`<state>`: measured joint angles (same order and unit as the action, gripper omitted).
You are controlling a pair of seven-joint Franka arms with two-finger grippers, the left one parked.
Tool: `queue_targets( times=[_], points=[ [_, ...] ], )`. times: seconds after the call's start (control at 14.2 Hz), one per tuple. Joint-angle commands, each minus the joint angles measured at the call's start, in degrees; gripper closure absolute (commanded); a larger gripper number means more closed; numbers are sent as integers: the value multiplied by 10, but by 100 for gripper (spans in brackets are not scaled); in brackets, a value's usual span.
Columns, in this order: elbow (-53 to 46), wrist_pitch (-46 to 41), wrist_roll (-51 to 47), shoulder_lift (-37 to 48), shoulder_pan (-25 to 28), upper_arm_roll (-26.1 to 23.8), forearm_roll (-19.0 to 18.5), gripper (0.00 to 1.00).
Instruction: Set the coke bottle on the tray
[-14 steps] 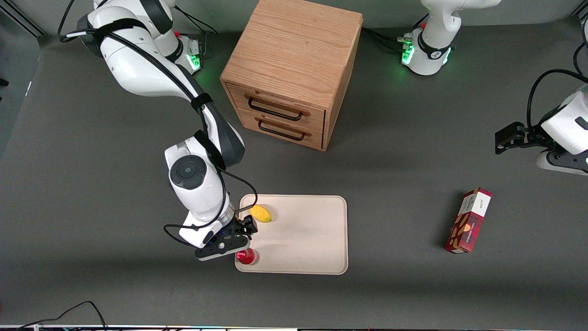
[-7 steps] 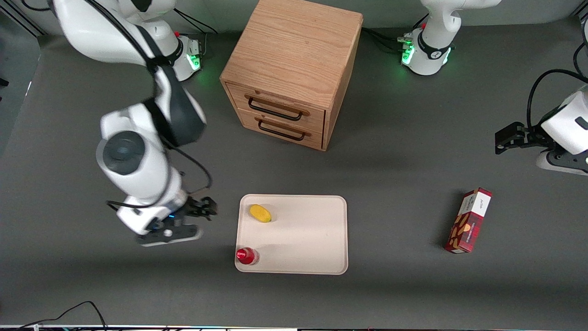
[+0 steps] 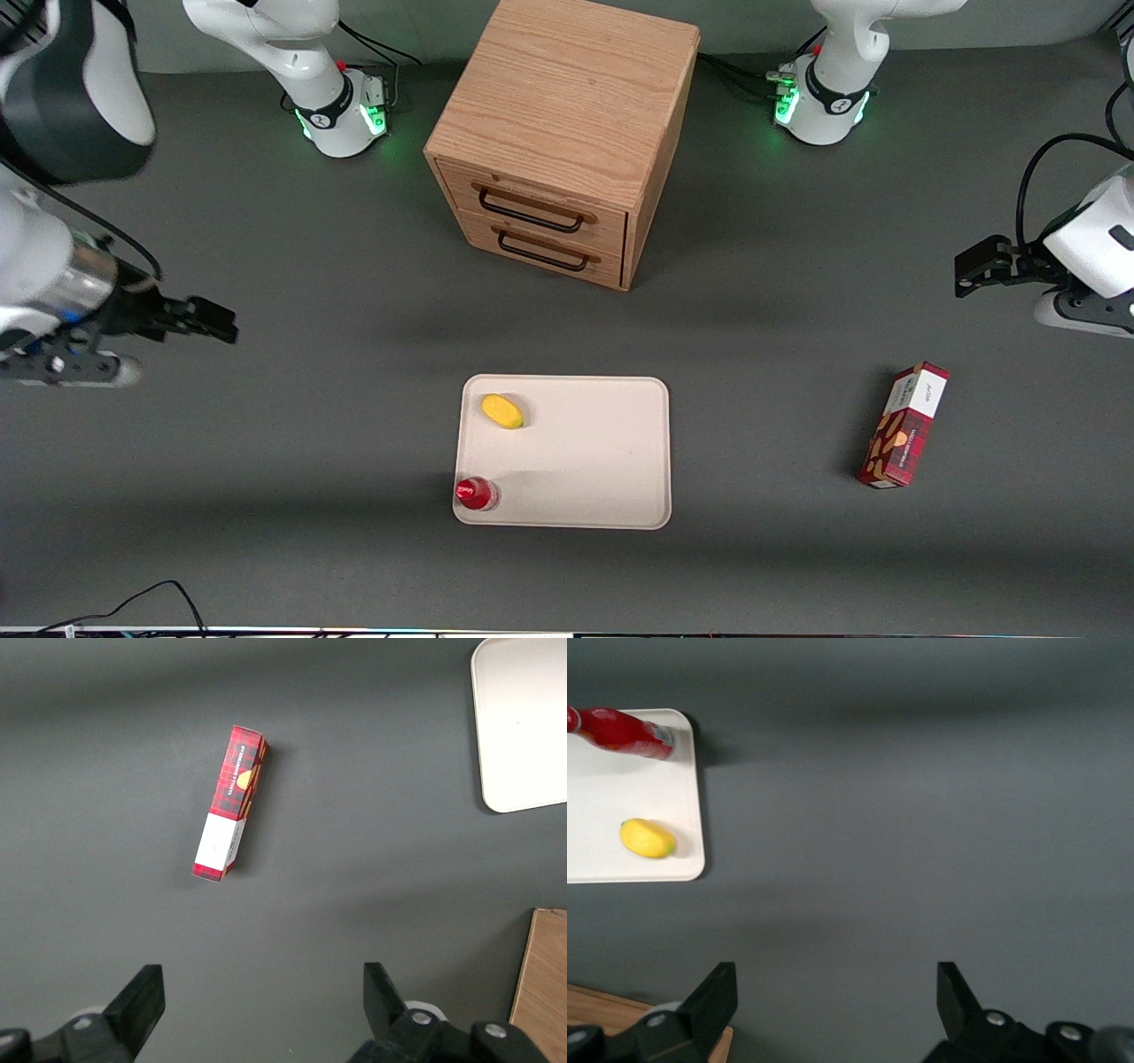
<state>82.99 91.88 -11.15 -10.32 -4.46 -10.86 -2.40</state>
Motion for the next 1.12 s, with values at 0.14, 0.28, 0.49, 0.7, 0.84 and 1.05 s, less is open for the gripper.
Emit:
queue_targets(
  times=[0.14,0.28,0.49,0.7,0.84,1.05],
  points=[
    [28,-49,-5,62,-19,0,5,0],
    [21,-51,-7,63,-27,1,5,0],
    [6,-51,-8,61,-27,0,10,0],
    [-1,-57,-8,59,-22,-1,5,0],
    [-6,-57,-9,55,16,37,5,0],
    [-21,-58,-9,54,32,55,11,0]
  ],
)
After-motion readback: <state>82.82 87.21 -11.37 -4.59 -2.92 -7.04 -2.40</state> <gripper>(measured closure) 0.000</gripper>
